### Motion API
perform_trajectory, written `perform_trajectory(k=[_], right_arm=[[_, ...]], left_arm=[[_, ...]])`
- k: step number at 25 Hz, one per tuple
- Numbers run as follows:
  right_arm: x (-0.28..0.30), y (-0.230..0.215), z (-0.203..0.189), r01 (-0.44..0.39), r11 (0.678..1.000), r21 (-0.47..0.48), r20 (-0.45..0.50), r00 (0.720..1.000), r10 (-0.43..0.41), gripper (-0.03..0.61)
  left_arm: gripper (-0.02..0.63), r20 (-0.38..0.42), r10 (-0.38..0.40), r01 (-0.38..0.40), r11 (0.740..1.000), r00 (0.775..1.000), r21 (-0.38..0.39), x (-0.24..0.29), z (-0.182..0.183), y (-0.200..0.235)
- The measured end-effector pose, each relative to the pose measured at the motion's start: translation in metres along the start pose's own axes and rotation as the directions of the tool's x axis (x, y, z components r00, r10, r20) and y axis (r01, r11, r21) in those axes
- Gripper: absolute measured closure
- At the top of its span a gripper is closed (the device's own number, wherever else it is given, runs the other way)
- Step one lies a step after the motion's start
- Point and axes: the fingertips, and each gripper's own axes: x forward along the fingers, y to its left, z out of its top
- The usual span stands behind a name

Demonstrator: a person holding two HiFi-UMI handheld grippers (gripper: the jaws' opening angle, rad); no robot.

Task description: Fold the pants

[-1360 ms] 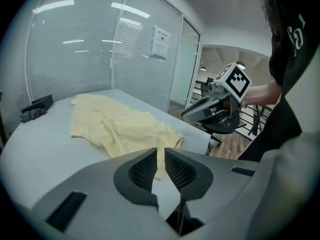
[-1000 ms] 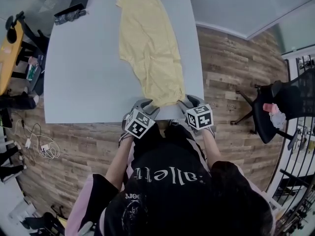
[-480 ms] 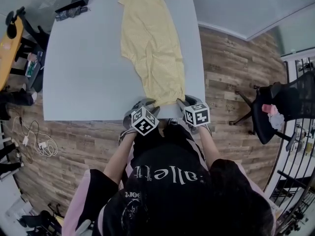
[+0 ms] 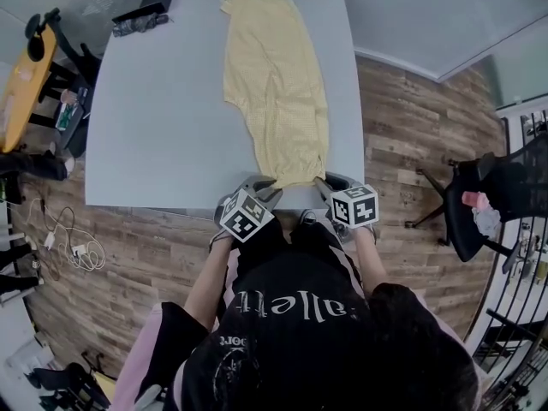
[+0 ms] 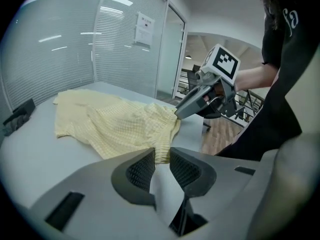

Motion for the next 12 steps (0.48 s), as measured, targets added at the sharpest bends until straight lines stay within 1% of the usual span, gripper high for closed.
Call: perform_trajectory(k=[3,6,9,12], right_arm=[[-0.010,0.007,0.011,-0.032,0.999,0.019,0.042,0.999,0.031,0.495],[-0.019,0.016,0.024,-0.054,0.999,0.002,0.075,0.996,0.054,0.495],[-0.027,0.028,0.039,-0.083,0.996,-0.017,0.093,0.992,0.084,0.495],[-0.039,0.040,0.055,-0.107,0.994,-0.033,0.121,0.986,0.110,0.497]], left_arm=[[0.506,0.069,0.025,-0.023,1.000,0.997,-0.021,-0.018,0.015,0.003],[0.506,0.139,0.051,-0.044,0.998,0.989,-0.053,-0.037,0.030,0.006],[0.508,0.202,0.082,-0.068,0.995,0.976,-0.079,-0.056,0.047,0.010],[0.508,0.267,0.113,-0.095,0.992,0.957,-0.080,-0.075,0.068,0.012]])
